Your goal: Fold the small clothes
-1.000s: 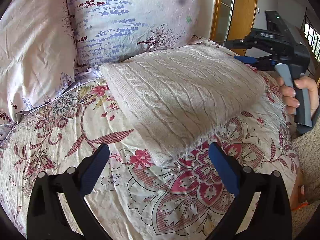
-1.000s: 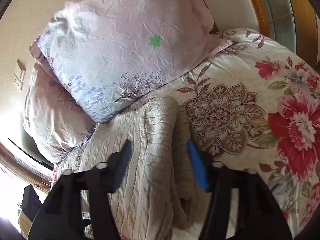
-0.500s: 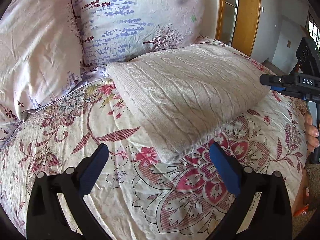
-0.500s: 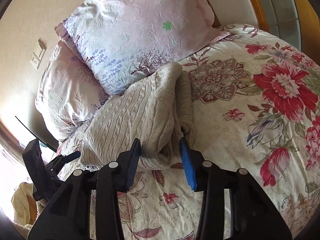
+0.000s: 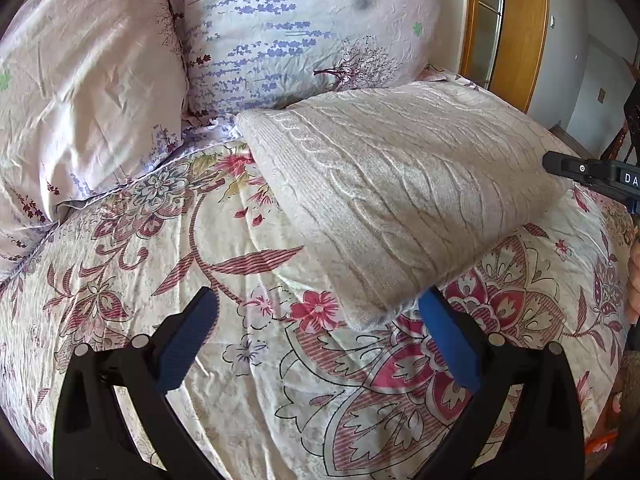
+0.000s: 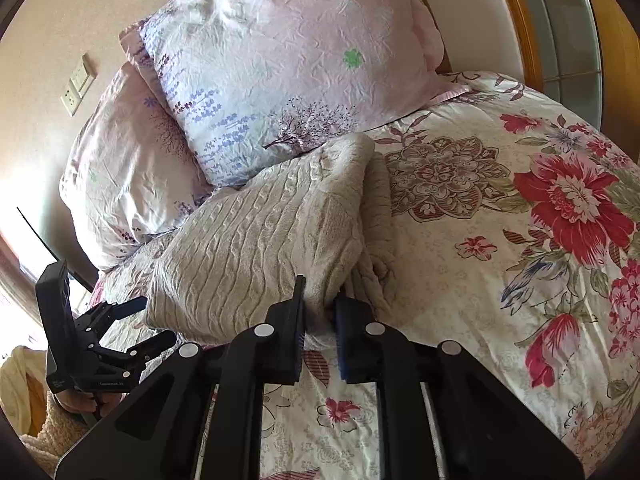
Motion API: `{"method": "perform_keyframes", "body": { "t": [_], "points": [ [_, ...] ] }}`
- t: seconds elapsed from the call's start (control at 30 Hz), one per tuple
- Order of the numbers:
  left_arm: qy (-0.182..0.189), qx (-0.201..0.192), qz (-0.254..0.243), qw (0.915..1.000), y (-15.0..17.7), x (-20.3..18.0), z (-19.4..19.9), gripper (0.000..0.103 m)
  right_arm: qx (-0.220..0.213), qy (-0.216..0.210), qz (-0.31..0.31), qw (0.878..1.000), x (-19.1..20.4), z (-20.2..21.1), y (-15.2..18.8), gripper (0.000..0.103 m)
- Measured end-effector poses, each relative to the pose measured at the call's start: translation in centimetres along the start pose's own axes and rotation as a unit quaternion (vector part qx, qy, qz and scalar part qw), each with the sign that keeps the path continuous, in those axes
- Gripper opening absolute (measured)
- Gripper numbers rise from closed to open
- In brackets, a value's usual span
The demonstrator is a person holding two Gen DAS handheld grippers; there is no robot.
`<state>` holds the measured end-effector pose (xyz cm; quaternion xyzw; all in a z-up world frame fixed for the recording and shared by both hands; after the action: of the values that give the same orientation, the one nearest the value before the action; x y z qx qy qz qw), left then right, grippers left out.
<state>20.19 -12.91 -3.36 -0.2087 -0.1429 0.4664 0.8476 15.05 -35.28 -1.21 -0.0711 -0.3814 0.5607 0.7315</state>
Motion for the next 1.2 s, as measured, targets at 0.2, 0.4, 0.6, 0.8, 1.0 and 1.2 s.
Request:
{"method": "perform_keyframes", "body": {
  "t": [0.2,0.4,0.6,0.8,1.0,1.2],
  "points": [
    [0.000,0.003,0.003,1.0000,0.0,0.2,-0.1,0.101,-0.027,0.002,-0.020,0.999,-0.6,1.1,-0.8,0.011],
    [-0.001,0.003,0.009,1.0000,0.0,0.4,-0.1,0.101,-0.023,0.024,-0.016,0.999,-0.6,1.5,-1.2,0.010],
    [0.000,0.006,0.027,0.9996,0.1,1.1,-0.2,0.101,0.020,0.031,-0.051,0.998,-2.4,-1.0,0.9,0.010],
    [-0.012,0.012,0.045,0.9988,0.2,1.9,-0.4,0.101,0.022,0.039,-0.056,0.997,-2.8,-1.2,0.9,0.010],
    [-0.053,-0.003,0.033,0.9980,0.1,1.8,0.6,0.101,-0.009,0.063,-0.044,0.997,-2.6,-0.2,0.4,0.010],
    [-0.061,0.002,0.025,0.9978,0.1,1.6,0.4,0.101,0.006,0.084,-0.051,0.995,-3.6,-1.2,0.5,0.010]
  ]
}}
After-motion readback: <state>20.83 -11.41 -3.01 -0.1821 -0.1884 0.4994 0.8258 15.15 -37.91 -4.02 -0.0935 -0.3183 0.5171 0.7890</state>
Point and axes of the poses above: each gripper's, at about its wrist camera, not at the fingertips, and z roughly against the way its jaws point, x to its left, y to its underside, the point moved 9 cm from there along -z, roughly the way its jaws point, and after that the axes turned 11 degrees about x, right-handed, at the moved point
